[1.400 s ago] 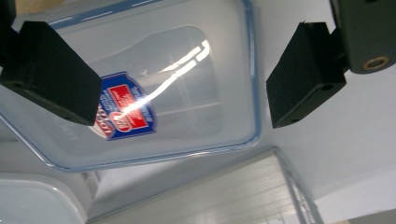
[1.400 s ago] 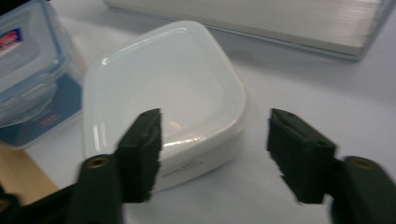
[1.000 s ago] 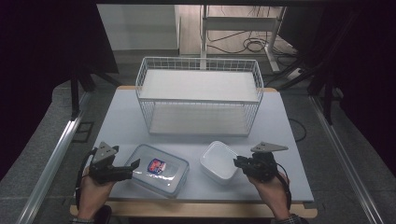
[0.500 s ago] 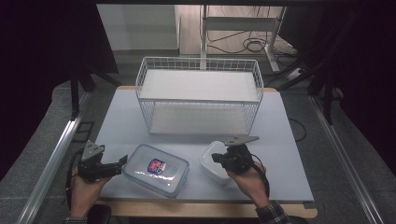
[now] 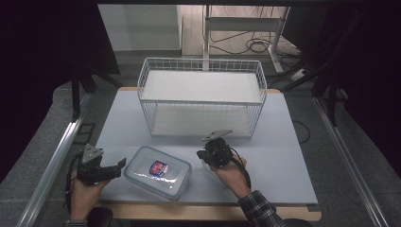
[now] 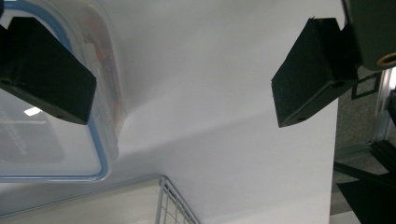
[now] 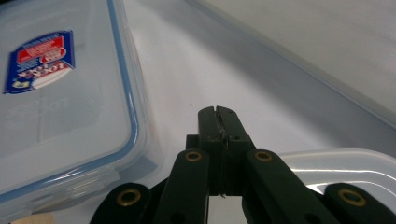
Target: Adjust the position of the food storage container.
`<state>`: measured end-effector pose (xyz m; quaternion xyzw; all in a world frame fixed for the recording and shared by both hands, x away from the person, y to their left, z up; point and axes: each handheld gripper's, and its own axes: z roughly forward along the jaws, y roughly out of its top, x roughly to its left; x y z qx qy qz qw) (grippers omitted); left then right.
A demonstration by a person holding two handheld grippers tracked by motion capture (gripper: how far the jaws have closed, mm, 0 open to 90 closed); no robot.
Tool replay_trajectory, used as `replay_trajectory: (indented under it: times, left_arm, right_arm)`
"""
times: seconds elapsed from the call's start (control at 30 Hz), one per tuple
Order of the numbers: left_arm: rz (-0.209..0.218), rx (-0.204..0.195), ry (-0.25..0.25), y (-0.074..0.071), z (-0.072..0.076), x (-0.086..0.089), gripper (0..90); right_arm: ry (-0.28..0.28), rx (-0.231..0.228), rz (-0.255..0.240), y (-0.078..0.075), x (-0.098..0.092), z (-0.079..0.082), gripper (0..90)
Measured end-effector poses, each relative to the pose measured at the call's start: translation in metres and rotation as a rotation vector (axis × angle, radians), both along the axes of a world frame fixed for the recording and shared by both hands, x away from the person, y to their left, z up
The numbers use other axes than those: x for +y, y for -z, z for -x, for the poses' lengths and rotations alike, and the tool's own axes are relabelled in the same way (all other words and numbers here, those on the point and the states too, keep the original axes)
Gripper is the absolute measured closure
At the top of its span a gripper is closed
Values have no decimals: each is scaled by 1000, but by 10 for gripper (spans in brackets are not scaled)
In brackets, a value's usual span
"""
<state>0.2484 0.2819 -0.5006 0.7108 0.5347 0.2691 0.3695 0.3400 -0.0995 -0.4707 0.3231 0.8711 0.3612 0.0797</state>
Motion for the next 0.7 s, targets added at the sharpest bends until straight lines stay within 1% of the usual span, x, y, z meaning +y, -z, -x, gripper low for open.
replay_trajectory:
  times: [0.07, 0.1, 0.2, 0.3, 0.4, 0.53, 0.57, 0.6, 0.7]
  left_arm:
    - [3, 4, -4, 1, 0, 1, 63]
    - [3, 5, -6, 1, 0, 1, 62]
    - [6, 5, -5, 1, 0, 2, 62]
    - [5, 8, -2, 2, 0, 1, 62]
    - [6, 11, 2, 2, 0, 1, 62]
    - [4, 15, 1, 3, 0, 0, 62]
    - [4, 15, 1, 3, 0, 0, 61]
    - [3, 17, 1, 3, 0, -1, 61]
    - [3, 18, 1, 3, 0, -1, 61]
  right_arm:
    - [-2, 4, 19, 3, 3, -1, 891]
    - [0, 4, 15, 4, 3, 0, 892]
    - [-8, 6, 39, 2, 2, 4, 892]
    - [-14, 12, 47, 1, -2, 10, 892]
    - [-12, 14, 44, 1, -11, 16, 892]
    - [8, 20, 36, 0, -26, 24, 892]
    - [8, 20, 36, 0, -26, 24, 892]
    - [21, 21, 38, 0, -36, 28, 892]
    - [39, 16, 51, -2, -46, 31, 892]
